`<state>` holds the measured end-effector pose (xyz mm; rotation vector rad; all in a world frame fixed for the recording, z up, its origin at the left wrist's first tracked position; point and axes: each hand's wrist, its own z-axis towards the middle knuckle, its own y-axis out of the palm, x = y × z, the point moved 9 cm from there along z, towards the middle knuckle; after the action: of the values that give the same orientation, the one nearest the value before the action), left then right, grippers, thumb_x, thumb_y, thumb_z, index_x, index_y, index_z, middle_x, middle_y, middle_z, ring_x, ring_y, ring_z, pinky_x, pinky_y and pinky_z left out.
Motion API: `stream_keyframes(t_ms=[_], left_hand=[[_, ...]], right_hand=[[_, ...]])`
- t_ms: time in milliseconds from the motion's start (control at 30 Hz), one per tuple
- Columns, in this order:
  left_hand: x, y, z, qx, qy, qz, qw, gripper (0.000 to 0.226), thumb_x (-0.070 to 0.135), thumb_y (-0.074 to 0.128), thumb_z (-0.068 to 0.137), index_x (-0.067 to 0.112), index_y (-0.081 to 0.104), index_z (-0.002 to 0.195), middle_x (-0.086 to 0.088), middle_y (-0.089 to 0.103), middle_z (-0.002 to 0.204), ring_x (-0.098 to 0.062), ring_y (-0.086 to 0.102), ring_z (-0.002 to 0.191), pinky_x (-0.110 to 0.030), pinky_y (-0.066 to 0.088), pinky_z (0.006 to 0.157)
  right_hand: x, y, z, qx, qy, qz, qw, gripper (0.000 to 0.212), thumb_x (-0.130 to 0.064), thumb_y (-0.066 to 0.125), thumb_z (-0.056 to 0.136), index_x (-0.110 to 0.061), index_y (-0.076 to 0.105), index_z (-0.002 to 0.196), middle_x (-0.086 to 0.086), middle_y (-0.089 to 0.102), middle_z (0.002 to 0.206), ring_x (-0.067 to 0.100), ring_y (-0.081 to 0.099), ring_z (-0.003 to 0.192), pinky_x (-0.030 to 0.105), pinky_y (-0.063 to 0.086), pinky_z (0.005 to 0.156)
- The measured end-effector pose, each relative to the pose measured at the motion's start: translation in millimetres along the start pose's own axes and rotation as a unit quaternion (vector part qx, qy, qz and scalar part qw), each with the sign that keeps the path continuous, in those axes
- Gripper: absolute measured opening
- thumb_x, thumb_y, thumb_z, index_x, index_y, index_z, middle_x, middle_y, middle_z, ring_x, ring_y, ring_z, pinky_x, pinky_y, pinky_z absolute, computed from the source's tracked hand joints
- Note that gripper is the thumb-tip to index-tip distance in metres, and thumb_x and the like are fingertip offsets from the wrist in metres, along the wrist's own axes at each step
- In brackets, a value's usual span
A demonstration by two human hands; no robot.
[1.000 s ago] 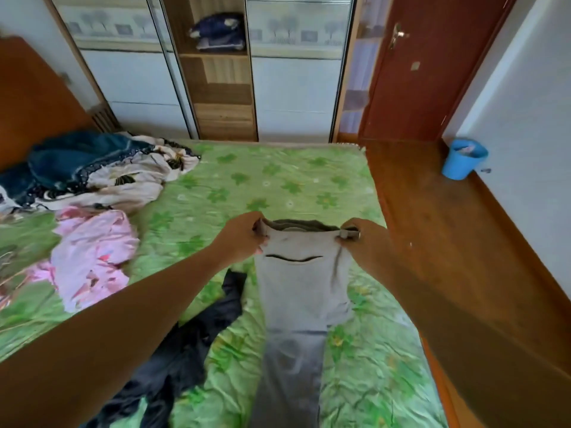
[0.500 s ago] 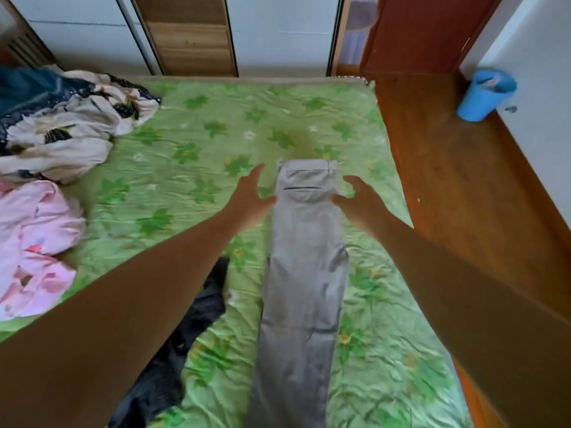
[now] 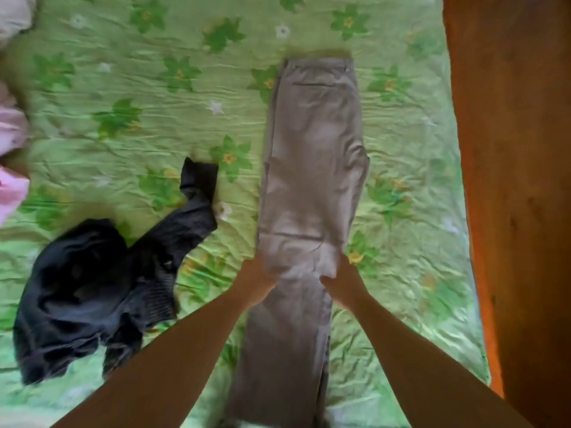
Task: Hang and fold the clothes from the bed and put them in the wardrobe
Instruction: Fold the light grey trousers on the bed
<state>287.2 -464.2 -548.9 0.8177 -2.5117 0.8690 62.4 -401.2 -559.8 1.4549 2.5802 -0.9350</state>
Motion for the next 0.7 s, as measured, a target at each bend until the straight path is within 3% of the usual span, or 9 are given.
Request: stream_keyframes(t_ms=[67, 100, 167, 267, 433, 500, 600, 667, 700], left_hand=[[-28, 13, -9, 0.018, -0.016, -0.052, 0.998, 0.050, -0.002, 0.072, 0.080, -0.003, 0.056, 0.128, -0.011, 0.068, 0.097, -0.014, 0.068, 0.077, -0.029, 0.053, 0.068], [-38, 16, -13, 0.038, -0.012, -0.067, 0.997, 0.055, -0.003, 0.074, 0.078, -0.003, 0.054, 0.130, -0.008, 0.067, 0.099, -0.013, 0.067, 0.080, -0.027, 0.054, 0.072], [-58, 21, -23, 0.071, -0.012, -0.105, 0.992, 0.056, 0.003, 0.073, 0.077, 0.006, 0.051, 0.128, -0.013, 0.068, 0.103, -0.025, 0.067, 0.087, -0.040, 0.056, 0.079], [-92, 35, -37, 0.086, -0.066, -0.172, 0.979, 0.039, 0.009, 0.067, 0.089, 0.017, 0.044, 0.119, -0.014, 0.065, 0.087, -0.024, 0.060, 0.064, -0.040, 0.050, 0.063], [-118, 59, -57, 0.003, -0.098, -0.209, 0.973, 0.020, 0.003, 0.064, 0.091, 0.003, 0.058, 0.111, -0.020, 0.064, 0.099, -0.030, 0.061, 0.087, -0.045, 0.049, 0.077], [-123, 68, -66, -0.025, -0.091, -0.216, 0.972, 0.027, 0.000, 0.065, 0.089, 0.003, 0.061, 0.116, -0.018, 0.068, 0.103, -0.030, 0.066, 0.092, -0.039, 0.052, 0.077], [-132, 76, -71, -0.050, -0.088, -0.175, 0.979, 0.026, 0.009, 0.072, 0.085, 0.005, 0.068, 0.110, -0.016, 0.073, 0.105, -0.028, 0.070, 0.097, -0.033, 0.054, 0.079], [-145, 87, -74, -0.084, -0.098, -0.135, 0.982, 0.019, 0.021, 0.077, 0.082, 0.009, 0.069, 0.093, -0.007, 0.073, 0.089, -0.023, 0.068, 0.083, -0.033, 0.051, 0.077], [-153, 92, -78, -0.104, -0.107, -0.120, 0.982, 0.020, 0.027, 0.079, 0.081, 0.013, 0.064, 0.081, -0.001, 0.067, 0.074, -0.020, 0.062, 0.070, -0.031, 0.047, 0.068]], right_hand=[[30, 29, -5, -0.007, 0.044, 0.028, 0.999, 0.074, -0.028, 0.066, 0.093, -0.004, 0.028, 0.153, 0.025, 0.050, 0.139, 0.038, 0.059, 0.118, 0.035, 0.050, 0.089], [42, 39, -9, -0.001, 0.059, 0.037, 0.998, 0.068, -0.027, 0.068, 0.092, -0.004, 0.035, 0.148, 0.023, 0.051, 0.135, 0.038, 0.061, 0.113, 0.035, 0.051, 0.085], [57, 51, -15, 0.042, 0.053, 0.043, 0.997, 0.057, -0.024, 0.070, 0.089, -0.008, 0.047, 0.138, 0.020, 0.053, 0.127, 0.039, 0.061, 0.108, 0.038, 0.050, 0.087], [65, 56, -23, 0.103, 0.021, 0.083, 0.991, 0.044, -0.020, 0.070, 0.086, -0.012, 0.052, 0.124, 0.012, 0.062, 0.111, 0.034, 0.061, 0.097, 0.034, 0.045, 0.078], [78, 91, -40, 0.031, 0.031, 0.098, 0.994, 0.016, -0.029, 0.072, 0.082, -0.025, 0.056, 0.085, -0.006, 0.066, 0.083, 0.026, 0.065, 0.085, 0.034, 0.049, 0.073], [91, 108, -52, 0.018, 0.038, 0.104, 0.994, 0.016, -0.032, 0.073, 0.082, -0.025, 0.060, 0.087, -0.008, 0.067, 0.082, 0.023, 0.067, 0.086, 0.032, 0.046, 0.072], [113, 133, -66, -0.002, 0.048, 0.143, 0.989, 0.028, -0.030, 0.070, 0.084, -0.020, 0.068, 0.111, 0.001, 0.073, 0.098, 0.023, 0.069, 0.088, 0.034, 0.054, 0.074], [128, 152, -78, -0.012, 0.066, 0.157, 0.985, 0.026, -0.026, 0.073, 0.086, -0.015, 0.073, 0.109, 0.007, 0.074, 0.098, 0.026, 0.070, 0.090, 0.036, 0.054, 0.079], [136, 161, -85, -0.011, 0.076, 0.175, 0.982, 0.024, -0.026, 0.075, 0.086, -0.013, 0.074, 0.105, 0.009, 0.075, 0.094, 0.025, 0.070, 0.087, 0.033, 0.053, 0.076]])
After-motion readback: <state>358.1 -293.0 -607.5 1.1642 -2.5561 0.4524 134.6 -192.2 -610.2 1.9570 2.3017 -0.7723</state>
